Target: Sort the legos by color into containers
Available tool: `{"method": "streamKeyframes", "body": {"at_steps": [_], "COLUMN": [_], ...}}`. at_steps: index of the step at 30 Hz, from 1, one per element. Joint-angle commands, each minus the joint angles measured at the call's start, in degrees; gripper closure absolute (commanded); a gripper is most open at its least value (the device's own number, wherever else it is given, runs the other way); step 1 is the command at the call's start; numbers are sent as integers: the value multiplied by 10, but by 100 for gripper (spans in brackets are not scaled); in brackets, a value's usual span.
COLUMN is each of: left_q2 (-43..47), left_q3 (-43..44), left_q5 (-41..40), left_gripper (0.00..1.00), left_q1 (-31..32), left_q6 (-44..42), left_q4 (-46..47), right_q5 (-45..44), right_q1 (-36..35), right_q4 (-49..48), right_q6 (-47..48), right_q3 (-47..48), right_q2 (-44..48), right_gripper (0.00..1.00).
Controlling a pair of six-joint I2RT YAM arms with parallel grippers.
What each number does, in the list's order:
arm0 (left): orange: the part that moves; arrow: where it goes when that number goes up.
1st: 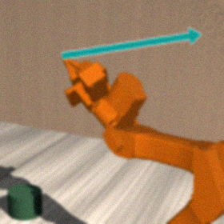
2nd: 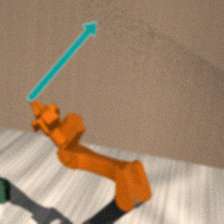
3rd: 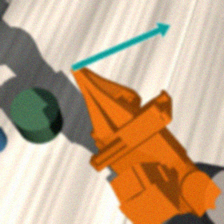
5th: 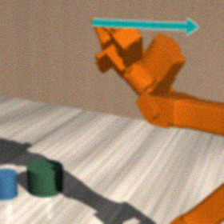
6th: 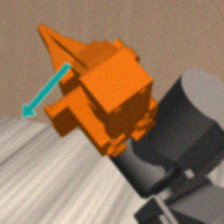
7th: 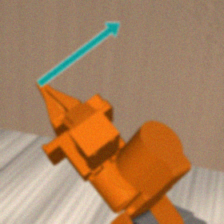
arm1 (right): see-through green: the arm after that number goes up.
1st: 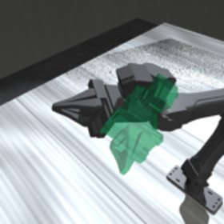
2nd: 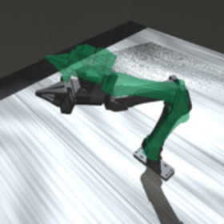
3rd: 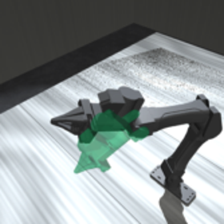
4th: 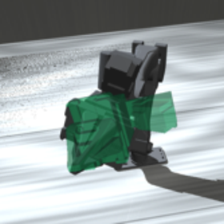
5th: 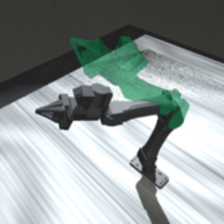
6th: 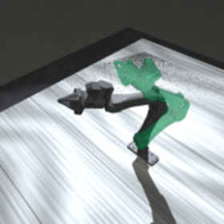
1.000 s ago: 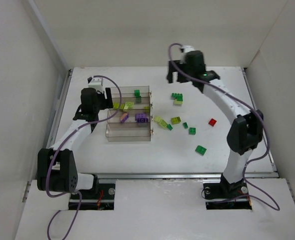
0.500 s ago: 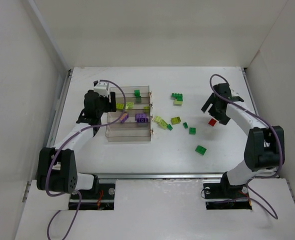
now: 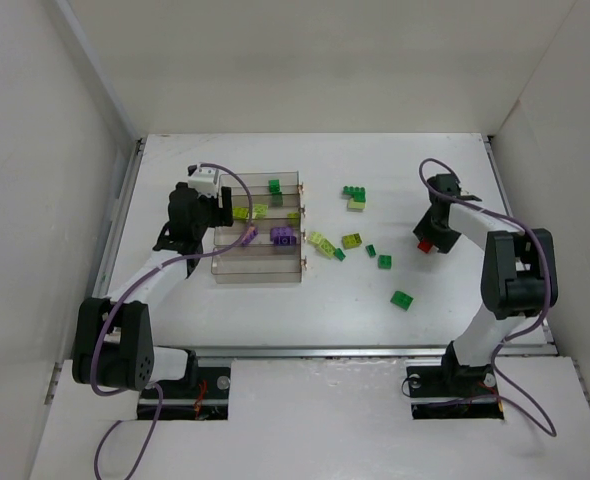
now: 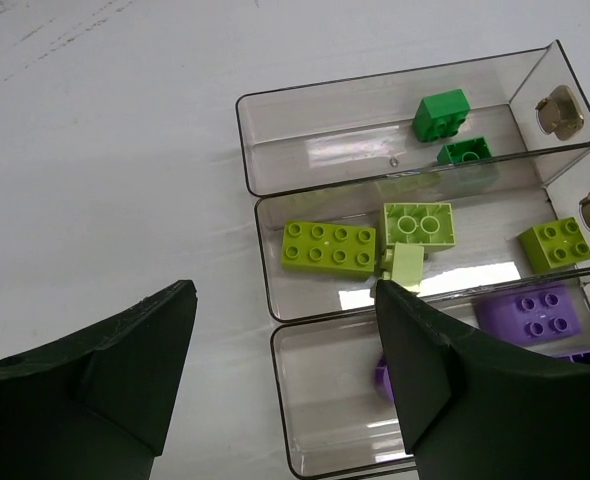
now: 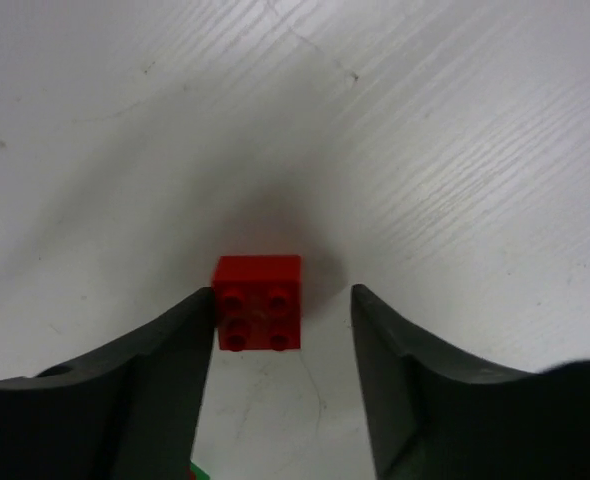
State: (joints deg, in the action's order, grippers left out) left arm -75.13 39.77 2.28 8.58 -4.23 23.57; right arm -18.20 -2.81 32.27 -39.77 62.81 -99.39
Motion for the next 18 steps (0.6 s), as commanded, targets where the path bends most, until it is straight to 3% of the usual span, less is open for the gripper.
{"method": "streamKeyframes", "body": {"at_steps": [1, 4, 8, 9, 11, 13, 16, 18], "left_q2": [22, 22, 22, 22, 22, 22, 22, 22], "left_q3": [0, 0, 0, 0, 0, 0, 0, 0], "left_q5": [-9, -9, -9, -9, -9, -9, -3, -3], "left_gripper": [31, 31, 31, 31, 31, 31, 31, 31], "left_q1": [2, 2, 2, 2, 2, 2, 2, 2], "left_q6": [-6, -6, -11, -11, -17, -17, -17, -17], "left_q4": [28, 28, 28, 28, 28, 28, 28, 28], "right_q5": [9, 39, 62, 62, 68, 75, 81, 86], "right_q1": [9, 9, 9, 9, 9, 9, 9, 9], "right_q4": [-42, -53, -58, -58, -58, -53, -48, -48], "right_q6": [30, 49, 49, 49, 56, 64, 64, 64], "right_q3": [5, 5, 0, -1, -1, -1, -1, -1], "right_q2": [-2, -8, -13, -13, -13, -8, -8, -8], "right_gripper": [41, 58, 60, 58, 42, 33, 32, 37]}}
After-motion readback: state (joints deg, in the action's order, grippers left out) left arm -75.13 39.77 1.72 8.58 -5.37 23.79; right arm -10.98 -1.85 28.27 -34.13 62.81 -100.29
